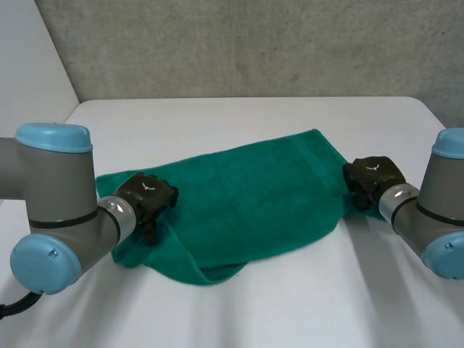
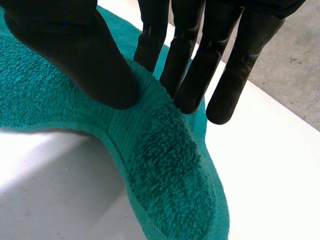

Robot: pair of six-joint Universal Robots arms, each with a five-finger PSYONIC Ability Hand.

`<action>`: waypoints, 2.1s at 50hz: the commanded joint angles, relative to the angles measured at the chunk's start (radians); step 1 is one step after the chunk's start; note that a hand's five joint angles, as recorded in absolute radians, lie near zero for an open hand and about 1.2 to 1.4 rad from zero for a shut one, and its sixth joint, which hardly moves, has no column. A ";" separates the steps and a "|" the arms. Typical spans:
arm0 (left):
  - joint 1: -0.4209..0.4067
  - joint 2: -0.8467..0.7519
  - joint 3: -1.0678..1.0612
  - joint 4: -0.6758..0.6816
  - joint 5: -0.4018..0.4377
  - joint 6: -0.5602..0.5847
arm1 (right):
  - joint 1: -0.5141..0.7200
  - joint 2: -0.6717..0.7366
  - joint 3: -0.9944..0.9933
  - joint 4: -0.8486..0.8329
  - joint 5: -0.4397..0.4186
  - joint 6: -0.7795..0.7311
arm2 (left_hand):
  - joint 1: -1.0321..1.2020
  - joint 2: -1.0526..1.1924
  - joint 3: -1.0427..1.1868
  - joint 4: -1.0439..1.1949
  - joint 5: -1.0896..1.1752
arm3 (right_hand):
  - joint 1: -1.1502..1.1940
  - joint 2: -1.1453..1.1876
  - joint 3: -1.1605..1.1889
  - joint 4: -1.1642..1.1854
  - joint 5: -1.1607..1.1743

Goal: Fold the towel.

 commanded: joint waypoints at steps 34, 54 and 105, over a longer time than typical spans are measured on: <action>-0.053 -0.055 0.030 -0.093 -0.101 0.006 | -0.001 0.001 0.001 0.006 -0.001 -0.017 | 0.678 0.672 0.670 0.675 0.671 | 0.419 0.218 0.212 0.204 0.230; -0.013 0.315 -0.027 0.037 -0.142 0.002 | -0.029 -0.236 -0.075 0.415 0.025 -0.362 | 0.933 0.928 0.926 0.930 0.927 | 0.419 0.218 0.212 0.204 0.230; -0.070 0.116 -0.265 0.186 -0.194 -0.191 | -0.036 -0.101 -0.014 0.333 0.019 -0.287 | 0.053 0.047 0.045 0.050 0.046 | 0.419 0.218 0.212 0.204 0.230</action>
